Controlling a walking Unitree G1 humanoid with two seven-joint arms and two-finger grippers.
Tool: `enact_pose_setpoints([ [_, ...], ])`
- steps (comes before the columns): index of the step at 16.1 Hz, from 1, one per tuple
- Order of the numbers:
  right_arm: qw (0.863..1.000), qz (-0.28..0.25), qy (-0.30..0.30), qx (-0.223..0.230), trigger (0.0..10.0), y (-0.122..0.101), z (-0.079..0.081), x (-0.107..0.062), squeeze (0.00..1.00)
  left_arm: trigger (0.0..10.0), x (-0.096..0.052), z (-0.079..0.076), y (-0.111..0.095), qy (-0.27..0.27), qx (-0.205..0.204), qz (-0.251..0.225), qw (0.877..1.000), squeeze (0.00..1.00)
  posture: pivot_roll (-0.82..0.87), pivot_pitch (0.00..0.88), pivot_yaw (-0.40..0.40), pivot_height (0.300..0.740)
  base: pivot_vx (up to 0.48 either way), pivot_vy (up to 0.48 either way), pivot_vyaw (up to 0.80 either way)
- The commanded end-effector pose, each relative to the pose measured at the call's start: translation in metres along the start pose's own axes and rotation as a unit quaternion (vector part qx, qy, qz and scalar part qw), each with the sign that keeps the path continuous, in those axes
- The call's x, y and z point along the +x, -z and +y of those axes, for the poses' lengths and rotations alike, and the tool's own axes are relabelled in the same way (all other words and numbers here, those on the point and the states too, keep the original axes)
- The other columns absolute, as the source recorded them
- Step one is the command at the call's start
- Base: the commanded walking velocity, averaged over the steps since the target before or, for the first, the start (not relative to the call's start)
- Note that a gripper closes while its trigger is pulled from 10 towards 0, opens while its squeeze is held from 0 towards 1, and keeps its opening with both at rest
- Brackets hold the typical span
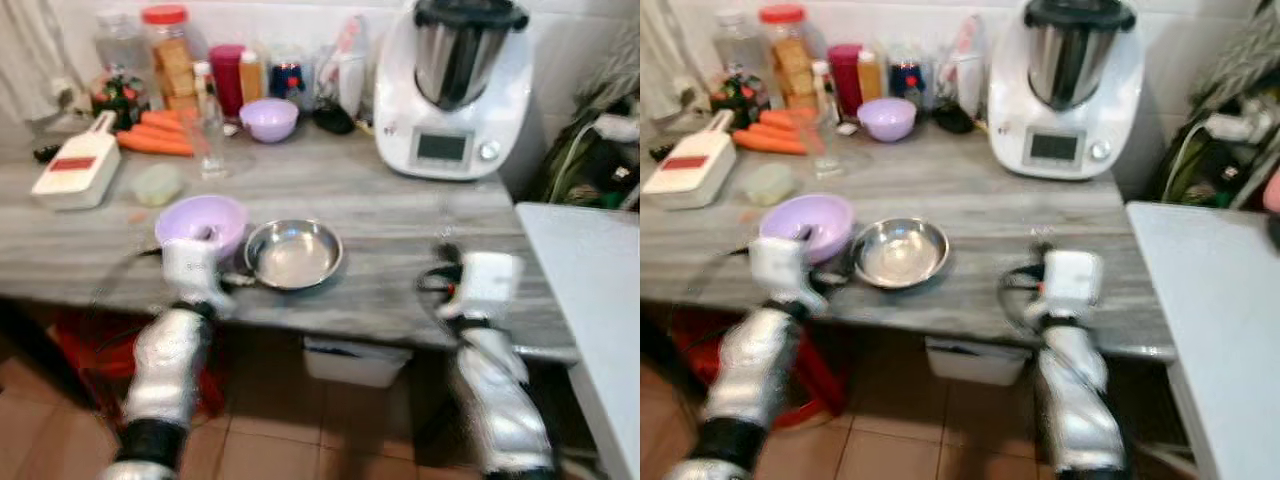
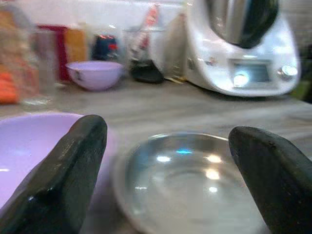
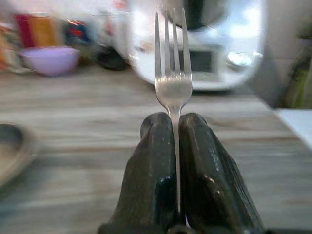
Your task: Setting the table
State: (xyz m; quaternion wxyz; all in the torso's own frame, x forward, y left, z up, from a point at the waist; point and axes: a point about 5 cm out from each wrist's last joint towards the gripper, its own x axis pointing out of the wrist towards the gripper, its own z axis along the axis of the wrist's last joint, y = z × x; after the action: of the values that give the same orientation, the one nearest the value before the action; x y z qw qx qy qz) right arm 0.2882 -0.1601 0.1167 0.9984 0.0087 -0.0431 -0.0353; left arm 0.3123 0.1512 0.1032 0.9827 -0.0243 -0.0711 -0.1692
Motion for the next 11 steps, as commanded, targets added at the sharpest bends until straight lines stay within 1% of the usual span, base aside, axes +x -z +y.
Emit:
enact_pose_setpoints([
  [1,1.000,-0.006,-0.006,0.014,10.0,-0.004,0.006,0.001,0.00,10.0,-0.011,0.012,-0.001,-0.016,0.003,0.003,1.000,0.00,-0.01,0.000,-0.005,0.740,0.000,0.000,0.00],
  [2,1.000,-0.005,-0.006,0.014,10.0,-0.003,0.006,0.001,0.00,10.0,-0.015,0.012,-0.001,-0.017,0.003,0.002,1.000,0.00,-0.01,0.000,-0.005,0.740,0.000,0.000,0.00],
  [4,1.000,0.005,0.002,0.026,10.0,0.001,0.005,0.001,0.00,10.0,-0.029,0.013,0.002,-0.015,0.007,0.008,1.000,0.00,0.00,0.000,-0.005,0.740,0.000,0.000,0.00],
  [5,1.000,0.012,0.002,0.023,10.0,0.004,0.005,0.001,0.00,10.0,-0.034,0.014,0.003,-0.015,0.006,0.010,1.000,0.00,0.00,0.000,-0.007,0.740,0.000,0.000,0.00],
  [6,0.999,0.021,0.009,0.039,10.0,0.007,0.004,0.002,0.00,10.0,-0.040,0.012,0.004,0.003,0.009,0.015,1.000,0.00,0.01,0.000,-0.009,0.740,0.000,0.000,0.00],
  [7,0.999,0.024,0.011,0.042,10.0,0.008,0.004,0.002,0.00,10.0,-0.042,0.012,0.004,0.011,0.008,0.016,1.000,0.00,0.01,0.000,-0.010,0.740,0.000,0.000,0.00],
  [8,0.998,0.039,0.011,0.043,10.0,0.012,0.002,0.005,0.00,10.0,-0.052,0.006,0.003,0.060,-0.007,0.025,0.998,0.00,0.01,0.000,-0.014,0.740,0.000,0.000,0.00],
  [10,0.997,0.053,0.012,0.052,10.0,0.015,0.003,0.011,0.00,10.0,-0.060,0.000,0.002,0.114,-0.004,0.035,0.993,0.00,0.02,0.000,-0.017,0.740,0.000,0.000,0.00],
  [11,0.996,0.066,0.011,0.061,10.0,0.018,0.005,0.017,0.00,10.0,-0.062,-0.003,0.004,0.133,-0.002,0.046,0.990,0.00,0.02,0.000,-0.014,0.740,0.000,0.000,0.00],
])
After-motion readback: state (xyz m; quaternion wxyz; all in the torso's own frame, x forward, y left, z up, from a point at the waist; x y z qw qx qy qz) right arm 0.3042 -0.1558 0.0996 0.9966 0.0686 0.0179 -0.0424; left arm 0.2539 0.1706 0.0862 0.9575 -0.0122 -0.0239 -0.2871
